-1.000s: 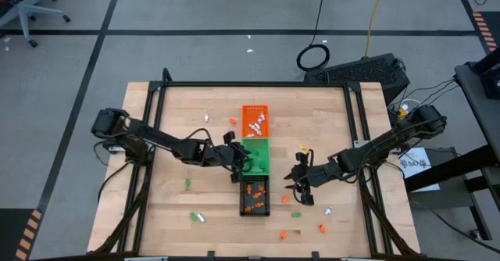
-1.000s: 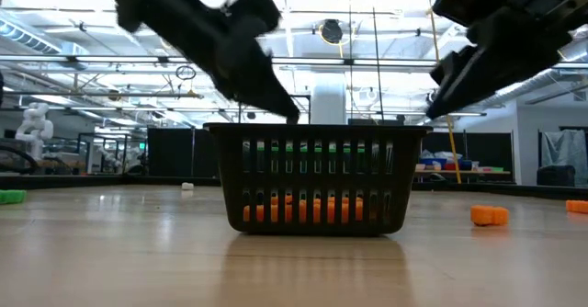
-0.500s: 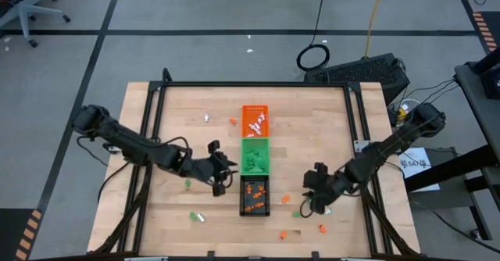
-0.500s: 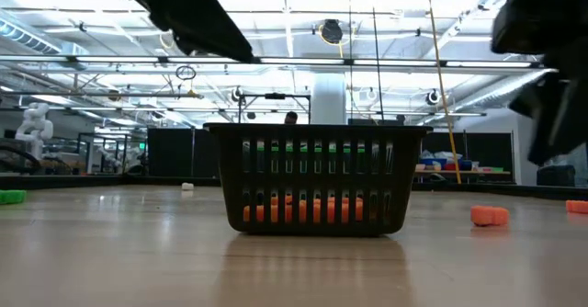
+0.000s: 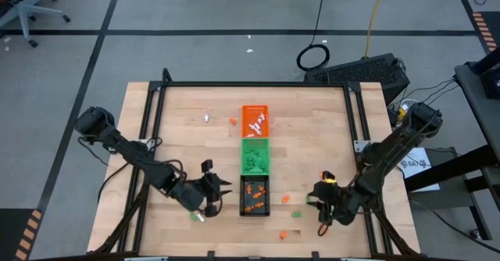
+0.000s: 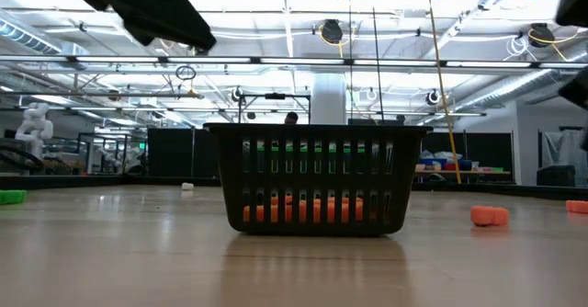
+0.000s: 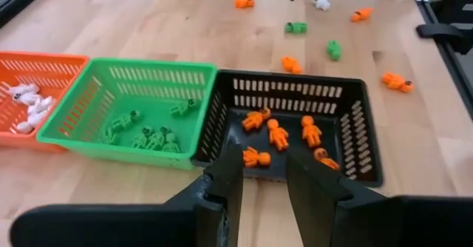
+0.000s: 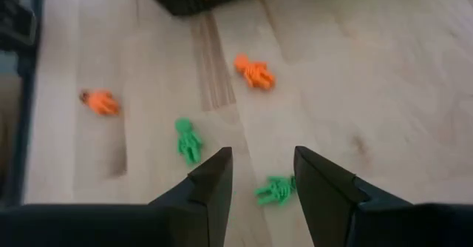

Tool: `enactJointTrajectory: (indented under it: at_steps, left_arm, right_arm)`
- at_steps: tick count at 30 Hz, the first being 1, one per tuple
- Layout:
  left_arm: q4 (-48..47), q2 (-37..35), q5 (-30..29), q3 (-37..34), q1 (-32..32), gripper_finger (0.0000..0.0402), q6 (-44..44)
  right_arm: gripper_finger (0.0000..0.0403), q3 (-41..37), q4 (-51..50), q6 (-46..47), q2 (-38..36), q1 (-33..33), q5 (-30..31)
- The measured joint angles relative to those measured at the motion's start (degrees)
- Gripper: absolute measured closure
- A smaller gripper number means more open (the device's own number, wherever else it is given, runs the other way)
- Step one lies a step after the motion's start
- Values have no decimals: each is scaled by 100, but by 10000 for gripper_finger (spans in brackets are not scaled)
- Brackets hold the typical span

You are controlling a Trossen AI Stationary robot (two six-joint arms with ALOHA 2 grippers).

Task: Sort Halloween decoration
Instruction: Put the green skeleton toy into the green bin

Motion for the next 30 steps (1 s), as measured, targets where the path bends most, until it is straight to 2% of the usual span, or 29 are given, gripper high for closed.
enactJointTrajectory:
  at_steps: [6,12,20,25,30]
  left_arm:
    - [10,0,-403,0,-227,299,1]
    - [46,0,-476,0,-265,299,-140]
    - [51,0,-1055,0,-481,299,-151]
    - [50,0,-1069,0,-482,299,-148]
    - [28,0,-1069,0,-484,299,-148]
  right_arm:
    - [269,0,-22,454,636,191,96]
    - [238,0,60,880,1127,193,146]
    - [211,7,295,1186,1506,240,433]
    - [218,9,605,637,1761,246,800]
    - [225,0,978,-206,1840,232,866]
